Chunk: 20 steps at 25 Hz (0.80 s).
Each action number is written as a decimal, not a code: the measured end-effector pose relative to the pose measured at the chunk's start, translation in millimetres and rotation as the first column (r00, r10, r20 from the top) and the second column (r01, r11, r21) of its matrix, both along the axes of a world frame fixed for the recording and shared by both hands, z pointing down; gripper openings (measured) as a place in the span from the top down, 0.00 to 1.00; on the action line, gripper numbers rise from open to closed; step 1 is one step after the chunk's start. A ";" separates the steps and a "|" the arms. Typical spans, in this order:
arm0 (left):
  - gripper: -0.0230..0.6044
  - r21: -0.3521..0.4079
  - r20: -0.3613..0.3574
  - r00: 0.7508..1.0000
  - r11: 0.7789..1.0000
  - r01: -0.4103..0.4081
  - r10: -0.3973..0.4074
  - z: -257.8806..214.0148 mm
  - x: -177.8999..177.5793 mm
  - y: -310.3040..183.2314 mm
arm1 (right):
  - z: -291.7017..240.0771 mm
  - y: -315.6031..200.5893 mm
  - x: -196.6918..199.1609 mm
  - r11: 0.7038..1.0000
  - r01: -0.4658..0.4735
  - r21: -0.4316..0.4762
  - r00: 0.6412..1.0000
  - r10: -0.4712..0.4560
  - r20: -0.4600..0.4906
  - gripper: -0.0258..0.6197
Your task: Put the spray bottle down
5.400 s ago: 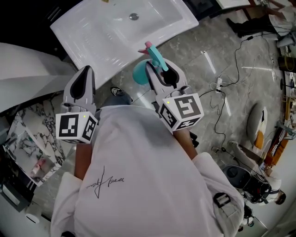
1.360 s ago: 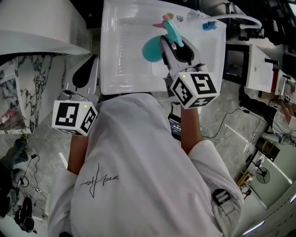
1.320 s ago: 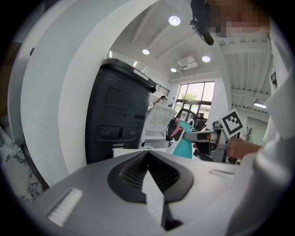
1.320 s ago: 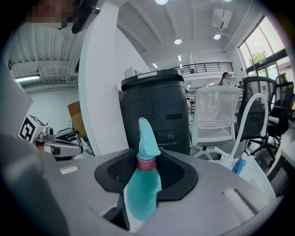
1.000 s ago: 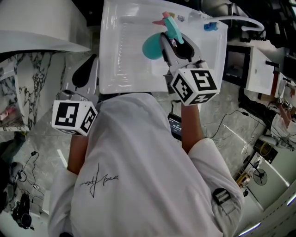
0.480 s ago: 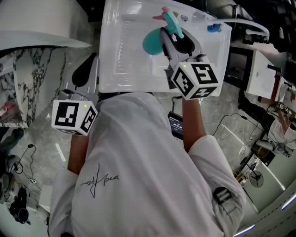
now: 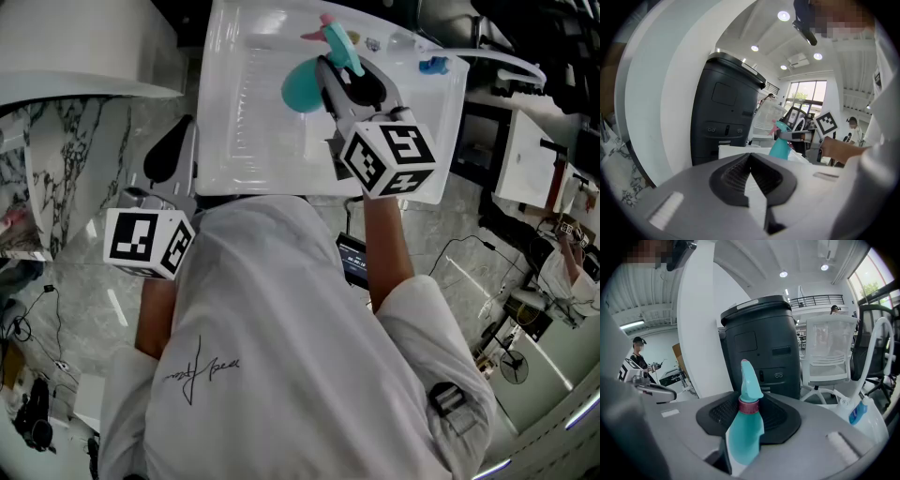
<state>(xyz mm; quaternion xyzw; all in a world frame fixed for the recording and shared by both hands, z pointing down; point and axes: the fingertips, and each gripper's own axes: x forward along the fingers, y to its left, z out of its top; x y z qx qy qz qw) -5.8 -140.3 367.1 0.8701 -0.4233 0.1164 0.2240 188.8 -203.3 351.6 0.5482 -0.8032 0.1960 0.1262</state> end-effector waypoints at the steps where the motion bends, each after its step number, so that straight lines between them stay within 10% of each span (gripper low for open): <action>1: 0.95 0.000 -0.001 1.000 1.000 0.000 0.000 0.3 0.7 -0.6 | 1.0 -1.3 0.8 1.000 -0.001 -0.001 1.000 0.001 -0.003 0.76; 20: 0.95 -0.031 -0.015 0.999 0.999 0.034 -0.035 2.3 -0.2 -0.5 | 15.8 -30.8 -6.1 0.999 0.042 -0.019 0.999 -0.042 0.019 0.76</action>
